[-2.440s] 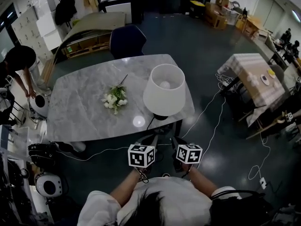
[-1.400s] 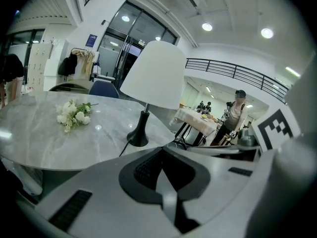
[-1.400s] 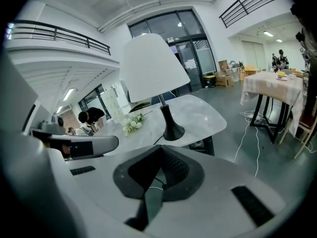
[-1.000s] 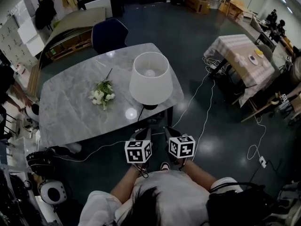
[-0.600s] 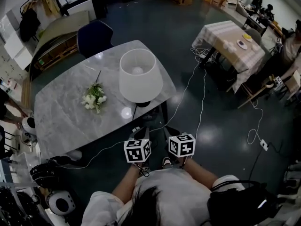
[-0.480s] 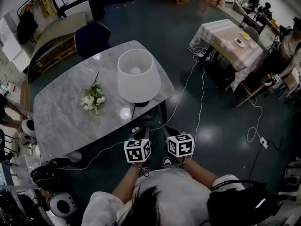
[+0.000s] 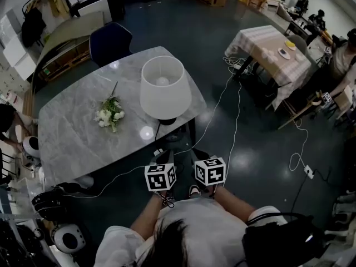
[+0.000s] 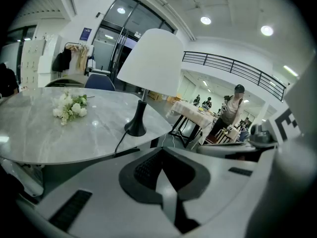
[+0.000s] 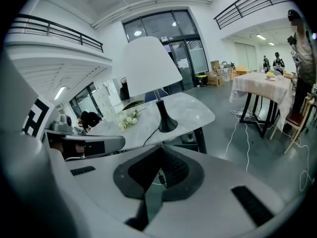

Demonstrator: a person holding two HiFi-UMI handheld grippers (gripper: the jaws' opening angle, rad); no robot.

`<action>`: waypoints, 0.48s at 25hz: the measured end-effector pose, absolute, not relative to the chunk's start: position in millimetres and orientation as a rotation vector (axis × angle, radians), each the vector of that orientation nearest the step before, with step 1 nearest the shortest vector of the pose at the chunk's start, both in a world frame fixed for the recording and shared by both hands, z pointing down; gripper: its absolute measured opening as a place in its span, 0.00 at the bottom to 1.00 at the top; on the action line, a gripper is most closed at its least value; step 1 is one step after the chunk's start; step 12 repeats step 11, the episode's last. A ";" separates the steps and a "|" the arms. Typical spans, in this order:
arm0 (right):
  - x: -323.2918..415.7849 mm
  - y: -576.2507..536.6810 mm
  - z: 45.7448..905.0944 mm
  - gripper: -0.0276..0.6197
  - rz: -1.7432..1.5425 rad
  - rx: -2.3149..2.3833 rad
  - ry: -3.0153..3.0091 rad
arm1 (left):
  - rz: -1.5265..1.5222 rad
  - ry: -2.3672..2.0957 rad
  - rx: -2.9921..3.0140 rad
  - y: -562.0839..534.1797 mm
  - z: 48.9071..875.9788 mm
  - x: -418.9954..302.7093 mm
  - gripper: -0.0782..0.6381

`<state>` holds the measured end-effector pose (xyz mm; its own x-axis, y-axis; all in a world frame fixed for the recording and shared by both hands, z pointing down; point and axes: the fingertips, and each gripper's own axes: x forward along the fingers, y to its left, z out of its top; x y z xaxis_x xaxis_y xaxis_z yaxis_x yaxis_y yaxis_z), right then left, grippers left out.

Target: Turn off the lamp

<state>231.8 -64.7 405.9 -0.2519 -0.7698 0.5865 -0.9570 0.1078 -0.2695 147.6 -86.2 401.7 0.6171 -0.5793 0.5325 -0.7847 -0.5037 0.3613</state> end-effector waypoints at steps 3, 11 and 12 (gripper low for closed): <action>232.3 -65.8 406.1 0.04 0.876 1.692 -2.094 | 0.455 -1.073 2.258 -86.9 401.9 148.8 0.12; 236.3 -65.0 405.7 0.04 0.866 1.704 -2.082 | 0.424 -1.070 2.228 -87.9 402.6 150.4 0.12; 236.3 -65.0 405.7 0.04 0.866 1.704 -2.082 | 0.424 -1.070 2.228 -87.9 402.6 150.4 0.12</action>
